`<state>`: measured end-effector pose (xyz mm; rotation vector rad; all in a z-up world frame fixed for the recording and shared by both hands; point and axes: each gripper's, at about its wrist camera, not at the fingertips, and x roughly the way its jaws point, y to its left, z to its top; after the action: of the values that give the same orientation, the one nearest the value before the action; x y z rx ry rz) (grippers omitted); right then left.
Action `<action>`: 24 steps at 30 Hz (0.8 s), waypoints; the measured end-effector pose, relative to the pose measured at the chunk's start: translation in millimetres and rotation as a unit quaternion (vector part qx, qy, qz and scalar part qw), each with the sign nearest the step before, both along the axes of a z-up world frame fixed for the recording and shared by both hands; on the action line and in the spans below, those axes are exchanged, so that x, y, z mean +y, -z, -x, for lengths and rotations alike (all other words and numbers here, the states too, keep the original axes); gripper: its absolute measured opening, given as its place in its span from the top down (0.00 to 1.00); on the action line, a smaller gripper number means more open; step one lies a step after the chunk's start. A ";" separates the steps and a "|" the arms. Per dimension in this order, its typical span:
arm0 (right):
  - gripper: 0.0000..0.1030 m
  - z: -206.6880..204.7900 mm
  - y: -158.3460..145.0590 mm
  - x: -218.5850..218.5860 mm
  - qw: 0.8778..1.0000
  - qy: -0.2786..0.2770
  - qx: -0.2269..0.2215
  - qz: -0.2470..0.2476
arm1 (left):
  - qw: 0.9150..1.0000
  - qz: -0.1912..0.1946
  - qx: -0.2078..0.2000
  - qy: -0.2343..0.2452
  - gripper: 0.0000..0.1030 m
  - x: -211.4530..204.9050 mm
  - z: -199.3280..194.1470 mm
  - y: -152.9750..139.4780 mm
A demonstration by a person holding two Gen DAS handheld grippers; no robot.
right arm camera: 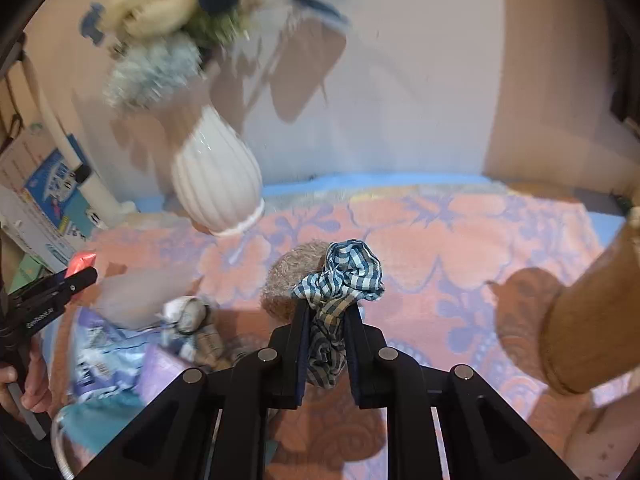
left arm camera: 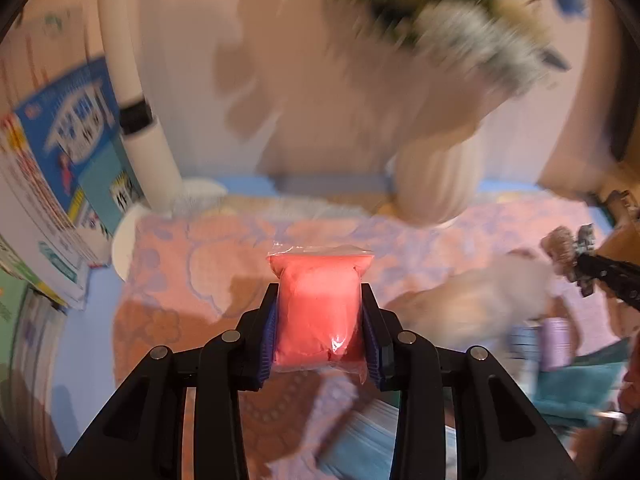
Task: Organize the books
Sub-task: 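Grasp the pink packet with the left tool while the right tool grasps the checked scrunchie, then carry pink packet and scrunchie to the glass bowl and release both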
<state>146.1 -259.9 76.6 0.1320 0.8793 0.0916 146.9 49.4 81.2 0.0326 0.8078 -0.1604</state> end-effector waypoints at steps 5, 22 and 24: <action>0.85 42.1 -35.1 -8.3 1.000 0.006 -0.028 -0.011 | 0.999 0.016 -0.041 0.031 0.67 -26.9 39.6 -40.7; 0.85 218.4 -90.4 -97.2 0.995 0.086 -0.050 -0.003 | 0.977 0.082 -0.061 0.188 0.68 -214.1 155.9 -71.0; 0.85 237.4 -95.2 -117.1 0.992 0.109 -0.056 -0.008 | 0.972 0.082 -0.064 0.210 0.67 -237.4 164.7 -75.0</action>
<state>-91.3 -376.9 171.8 0.2338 0.7475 -0.0968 -17.8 -188.0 156.2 0.0568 0.6479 -0.6194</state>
